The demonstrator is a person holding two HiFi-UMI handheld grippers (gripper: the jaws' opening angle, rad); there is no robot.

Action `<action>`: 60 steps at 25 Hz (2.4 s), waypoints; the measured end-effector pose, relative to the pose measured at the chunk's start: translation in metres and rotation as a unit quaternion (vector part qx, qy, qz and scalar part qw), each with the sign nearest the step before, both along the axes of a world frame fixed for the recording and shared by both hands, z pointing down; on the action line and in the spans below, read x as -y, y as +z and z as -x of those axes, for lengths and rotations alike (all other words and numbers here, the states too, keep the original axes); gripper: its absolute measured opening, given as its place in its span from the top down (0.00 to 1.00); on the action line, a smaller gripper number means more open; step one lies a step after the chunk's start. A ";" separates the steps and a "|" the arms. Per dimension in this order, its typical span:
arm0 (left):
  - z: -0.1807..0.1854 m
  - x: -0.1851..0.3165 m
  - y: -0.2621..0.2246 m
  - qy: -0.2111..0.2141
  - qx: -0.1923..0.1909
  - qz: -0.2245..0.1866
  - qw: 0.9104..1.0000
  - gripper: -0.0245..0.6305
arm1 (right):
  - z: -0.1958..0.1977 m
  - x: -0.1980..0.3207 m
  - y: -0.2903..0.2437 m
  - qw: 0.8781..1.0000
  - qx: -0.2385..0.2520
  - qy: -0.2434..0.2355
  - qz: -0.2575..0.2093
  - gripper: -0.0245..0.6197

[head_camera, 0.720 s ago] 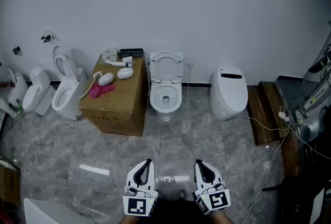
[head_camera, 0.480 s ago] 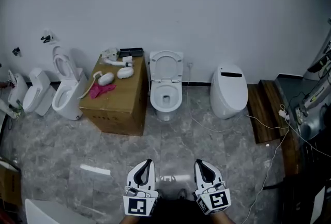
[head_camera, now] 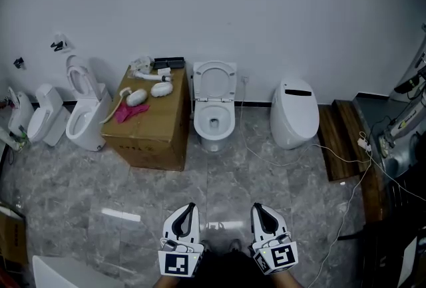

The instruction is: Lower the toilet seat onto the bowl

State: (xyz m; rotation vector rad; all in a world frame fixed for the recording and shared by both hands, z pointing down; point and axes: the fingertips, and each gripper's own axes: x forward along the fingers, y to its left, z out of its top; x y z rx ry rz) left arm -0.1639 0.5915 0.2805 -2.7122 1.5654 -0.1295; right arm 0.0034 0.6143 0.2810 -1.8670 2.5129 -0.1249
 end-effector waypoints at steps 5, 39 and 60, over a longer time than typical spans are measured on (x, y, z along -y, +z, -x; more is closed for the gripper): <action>0.019 0.004 0.004 0.000 -0.007 0.006 1.000 0.95 | 0.015 0.005 0.007 1.000 0.001 0.003 0.008 0.92; -0.026 0.307 0.000 -0.075 0.026 -0.005 0.997 0.95 | -0.032 0.346 0.018 0.997 0.000 -0.076 0.011 0.92; -0.015 0.601 0.023 0.040 0.026 0.038 0.998 0.95 | -0.011 0.605 0.030 0.998 -0.048 0.012 0.039 0.92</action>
